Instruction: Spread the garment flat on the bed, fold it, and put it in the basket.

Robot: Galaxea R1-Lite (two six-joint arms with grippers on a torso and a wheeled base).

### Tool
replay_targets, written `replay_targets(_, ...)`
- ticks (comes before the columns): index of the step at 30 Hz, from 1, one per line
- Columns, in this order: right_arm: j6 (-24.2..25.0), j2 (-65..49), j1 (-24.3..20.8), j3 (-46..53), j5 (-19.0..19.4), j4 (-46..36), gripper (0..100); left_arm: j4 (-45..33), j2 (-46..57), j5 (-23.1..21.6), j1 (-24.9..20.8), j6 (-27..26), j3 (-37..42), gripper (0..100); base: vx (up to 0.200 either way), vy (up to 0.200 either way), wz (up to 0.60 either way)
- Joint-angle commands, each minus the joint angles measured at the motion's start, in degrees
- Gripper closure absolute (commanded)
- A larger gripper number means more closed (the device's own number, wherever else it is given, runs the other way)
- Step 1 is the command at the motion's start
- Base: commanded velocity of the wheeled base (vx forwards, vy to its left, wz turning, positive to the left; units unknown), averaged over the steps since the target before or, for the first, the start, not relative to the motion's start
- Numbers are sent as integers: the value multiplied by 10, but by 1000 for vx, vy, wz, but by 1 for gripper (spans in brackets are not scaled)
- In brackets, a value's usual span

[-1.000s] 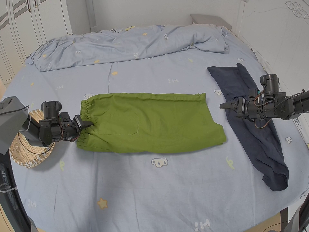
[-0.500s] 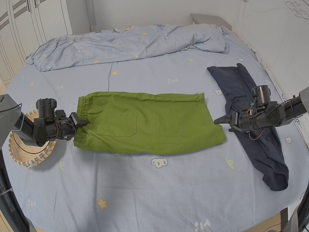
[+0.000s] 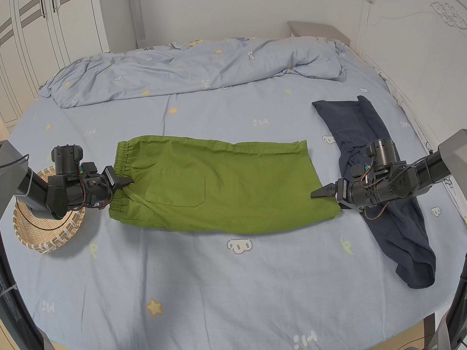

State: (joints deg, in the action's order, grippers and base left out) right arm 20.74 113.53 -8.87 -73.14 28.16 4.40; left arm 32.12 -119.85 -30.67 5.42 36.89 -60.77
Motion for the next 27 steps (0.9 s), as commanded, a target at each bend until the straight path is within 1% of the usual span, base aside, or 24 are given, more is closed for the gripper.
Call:
replay_targets(1, 4, 7, -3, 2, 14, -4, 0, 1, 1, 0, -1, -1, 0, 100, 0, 0, 0)
replay_targets(2, 11, 7, -4, 2, 23, -4, 0, 0, 1, 0, -1, -1, 0, 100, 0, 0, 0)
replay_targets(4, 11, 7, -4, 2, 23, -4, 0, 0, 1, 0, -1, -1, 0, 100, 0, 0, 0)
replay_targets(5, 29, 7, -11, -1, 26, -2, 0, 0, 1, 0, -1, -1, -1, 100, 0, 0, 0)
replay_targets(7, 38, 9, -12, -1, 27, 3, 0, 0, 1, 0, -1, -1, -1, 100, 0, 0, 0)
replay_targets(13, 40, 21, -13, 0, 27, 16, 0, 0, 1, 0, -1, -2, -1, 100, 0, 0, 0)
replay_targets(14, 40, 23, -12, -1, 27, 16, 100, 1, 1, 0, -1, -2, -1, 100, 0, 0, 0)
replay_targets(23, 36, 27, -2, -3, 26, 18, 100, 0, 0, 0, -1, -2, -1, 100, 0, 0, 0)
replay_targets(27, 33, 26, 4, -1, 23, 32, 100, 0, -1, 0, 0, -2, -1, 100, 0, 0, 0)
